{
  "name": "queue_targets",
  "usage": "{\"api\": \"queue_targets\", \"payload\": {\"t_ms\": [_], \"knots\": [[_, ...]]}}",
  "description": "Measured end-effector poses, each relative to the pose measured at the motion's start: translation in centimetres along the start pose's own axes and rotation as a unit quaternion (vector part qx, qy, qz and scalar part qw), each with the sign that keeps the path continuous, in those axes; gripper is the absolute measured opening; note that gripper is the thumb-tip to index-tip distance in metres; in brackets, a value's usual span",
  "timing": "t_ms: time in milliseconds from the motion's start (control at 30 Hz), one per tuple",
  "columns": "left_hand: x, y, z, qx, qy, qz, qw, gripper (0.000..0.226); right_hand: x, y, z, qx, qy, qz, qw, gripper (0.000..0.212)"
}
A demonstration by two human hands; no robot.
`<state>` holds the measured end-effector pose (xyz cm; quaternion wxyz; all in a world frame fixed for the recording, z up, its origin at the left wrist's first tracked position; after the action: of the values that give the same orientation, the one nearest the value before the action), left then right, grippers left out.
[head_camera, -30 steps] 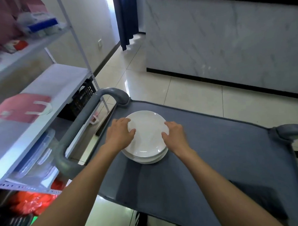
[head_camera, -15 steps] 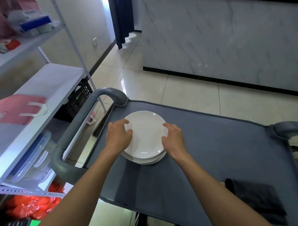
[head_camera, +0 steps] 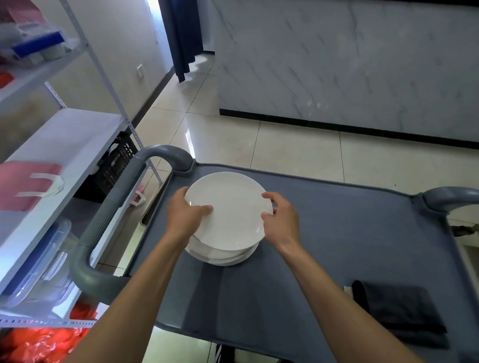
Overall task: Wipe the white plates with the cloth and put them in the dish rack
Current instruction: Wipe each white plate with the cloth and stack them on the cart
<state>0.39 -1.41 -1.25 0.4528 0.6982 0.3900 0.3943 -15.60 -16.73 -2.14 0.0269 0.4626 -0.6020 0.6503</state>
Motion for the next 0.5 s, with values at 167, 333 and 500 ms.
{"api": "queue_targets", "payload": {"t_ms": [167, 333, 500], "knots": [[-2.1, 0.0, -0.5, 0.056, -0.076, -0.057, 0.994, 0.028, 2.6, 1.4, -0.1, -0.001, 0.051, 0.013, 0.999, 0.052], [-4.8, 0.4, -2.0, 0.102, -0.151, -0.076, 0.98, 0.019, 5.6, 3.9, -0.6, -0.016, 0.088, 0.012, 0.996, 0.053], [-8.2, 0.5, -3.7, 0.126, -0.211, -0.101, 0.964, 0.021, 8.5, 6.9, -1.7, -0.044, 0.101, 0.021, 0.994, 0.05]]}}
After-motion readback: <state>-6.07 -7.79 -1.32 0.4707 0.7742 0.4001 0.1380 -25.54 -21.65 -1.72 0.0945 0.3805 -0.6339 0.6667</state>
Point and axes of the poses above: each hand's wrist, its own z-axis towards the middle knuckle, its own x-axis out of the back of the hand, y = z × x, the point moved 1 cm from there along z, towards the middle knuckle, and after that the axes turned 12 degrees about -z, right-handed, at the moved point
